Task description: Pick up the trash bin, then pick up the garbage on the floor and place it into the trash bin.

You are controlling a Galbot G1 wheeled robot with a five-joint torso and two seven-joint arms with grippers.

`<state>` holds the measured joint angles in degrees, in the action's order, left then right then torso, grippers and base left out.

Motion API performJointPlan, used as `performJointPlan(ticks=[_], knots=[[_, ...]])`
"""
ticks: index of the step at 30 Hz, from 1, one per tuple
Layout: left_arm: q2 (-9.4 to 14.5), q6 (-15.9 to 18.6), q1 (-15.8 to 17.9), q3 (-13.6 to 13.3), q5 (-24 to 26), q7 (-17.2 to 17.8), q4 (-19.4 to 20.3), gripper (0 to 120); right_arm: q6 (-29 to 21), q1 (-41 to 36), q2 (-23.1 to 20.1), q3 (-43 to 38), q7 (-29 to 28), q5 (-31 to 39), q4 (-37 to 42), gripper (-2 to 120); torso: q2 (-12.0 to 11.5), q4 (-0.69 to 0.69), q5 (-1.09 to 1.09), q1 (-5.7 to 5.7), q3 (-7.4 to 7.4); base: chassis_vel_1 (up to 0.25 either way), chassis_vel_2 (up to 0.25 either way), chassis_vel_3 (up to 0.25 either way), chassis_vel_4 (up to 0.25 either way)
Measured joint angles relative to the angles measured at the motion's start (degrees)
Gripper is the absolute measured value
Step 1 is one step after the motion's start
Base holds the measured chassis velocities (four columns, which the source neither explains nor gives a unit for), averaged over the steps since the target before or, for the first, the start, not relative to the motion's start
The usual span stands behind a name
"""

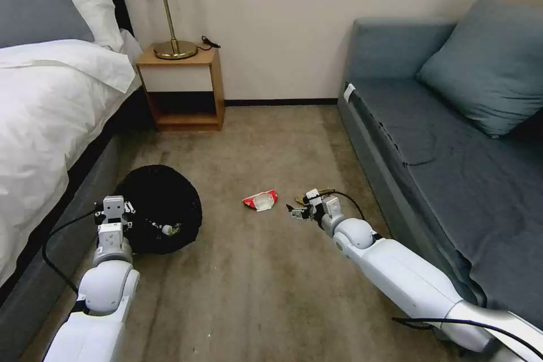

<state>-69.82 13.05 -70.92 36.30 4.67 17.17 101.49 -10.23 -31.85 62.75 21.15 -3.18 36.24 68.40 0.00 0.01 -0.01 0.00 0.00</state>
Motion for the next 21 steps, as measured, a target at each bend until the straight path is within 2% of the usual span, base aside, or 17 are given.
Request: performJointPlan(ticks=[21], knots=[[0.5,-0.4,-0.2,0.0,0.1,-0.2,-1.1,4,1.1,-0.8,1.1,0.0,1.0,-1.7,-1.4,100,0.0,-0.01,0.0,0.0,0.0,-0.091,0.092,0.094,-0.093]])
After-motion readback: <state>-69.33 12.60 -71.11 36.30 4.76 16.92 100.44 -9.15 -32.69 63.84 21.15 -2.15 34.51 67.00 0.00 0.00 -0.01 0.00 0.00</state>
